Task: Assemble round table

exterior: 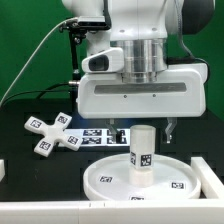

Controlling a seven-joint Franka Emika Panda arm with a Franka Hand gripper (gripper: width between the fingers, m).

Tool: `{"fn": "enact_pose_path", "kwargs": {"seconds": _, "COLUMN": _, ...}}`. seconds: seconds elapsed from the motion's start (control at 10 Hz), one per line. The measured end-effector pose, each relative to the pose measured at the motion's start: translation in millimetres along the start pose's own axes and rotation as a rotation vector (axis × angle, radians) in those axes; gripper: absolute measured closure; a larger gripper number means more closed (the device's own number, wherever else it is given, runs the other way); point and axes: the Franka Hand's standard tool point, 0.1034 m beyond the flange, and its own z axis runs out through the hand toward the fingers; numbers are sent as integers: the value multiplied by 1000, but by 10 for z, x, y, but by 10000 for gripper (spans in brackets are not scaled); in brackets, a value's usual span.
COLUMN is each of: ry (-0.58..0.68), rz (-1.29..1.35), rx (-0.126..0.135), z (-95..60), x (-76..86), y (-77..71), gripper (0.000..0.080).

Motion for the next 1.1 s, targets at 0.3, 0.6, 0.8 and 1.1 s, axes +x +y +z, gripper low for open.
{"fn": "enact_pose_path", "kwargs": {"seconds": 0.3, "ry": 10, "rz": -124, "rx": -7, "z": 46, "x": -49, "y": -41, "gripper": 150}}
{"fn": "enact_pose_path", "kwargs": {"seconds": 0.6, "ry": 9, "rz": -15, "rx": -7, "z": 54, "x": -51, "y": -22, "gripper": 394}}
{"fn": "enact_pose_path", "kwargs": {"seconds": 0.8, "ry": 11, "rz": 133, "rx": -8, "z": 62, "x": -48, "y": -20, "gripper": 392}}
{"fn": "enact_pose_path", "kwargs": {"seconds": 1.1, "ry": 22, "rz": 484, "rx": -8, "z": 69, "x": -27, "y": -17, "gripper": 392}}
